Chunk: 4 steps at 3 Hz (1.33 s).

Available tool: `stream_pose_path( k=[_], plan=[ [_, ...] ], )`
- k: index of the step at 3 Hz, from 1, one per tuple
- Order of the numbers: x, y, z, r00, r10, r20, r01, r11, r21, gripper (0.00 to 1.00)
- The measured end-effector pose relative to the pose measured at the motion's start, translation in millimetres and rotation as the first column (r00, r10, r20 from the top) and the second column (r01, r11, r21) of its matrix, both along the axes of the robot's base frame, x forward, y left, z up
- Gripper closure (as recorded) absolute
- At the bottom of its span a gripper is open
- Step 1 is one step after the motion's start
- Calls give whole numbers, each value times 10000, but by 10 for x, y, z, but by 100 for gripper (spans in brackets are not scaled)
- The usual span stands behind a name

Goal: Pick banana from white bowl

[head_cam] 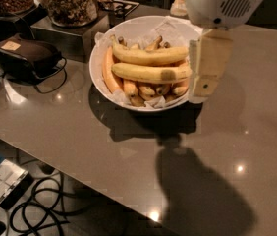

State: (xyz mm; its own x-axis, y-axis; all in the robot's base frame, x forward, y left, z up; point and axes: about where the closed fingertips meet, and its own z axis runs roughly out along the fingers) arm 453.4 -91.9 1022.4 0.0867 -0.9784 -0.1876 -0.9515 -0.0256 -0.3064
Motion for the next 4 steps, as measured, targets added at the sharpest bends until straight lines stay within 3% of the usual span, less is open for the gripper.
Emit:
stream_pose_path(
  k=[2,4],
  plan=[
    [183,67,-144,9966,-251,-785,291,9983,495,33],
    [312,129,-289,9913,-263,-1291,348,9973,645,27]
  ],
)
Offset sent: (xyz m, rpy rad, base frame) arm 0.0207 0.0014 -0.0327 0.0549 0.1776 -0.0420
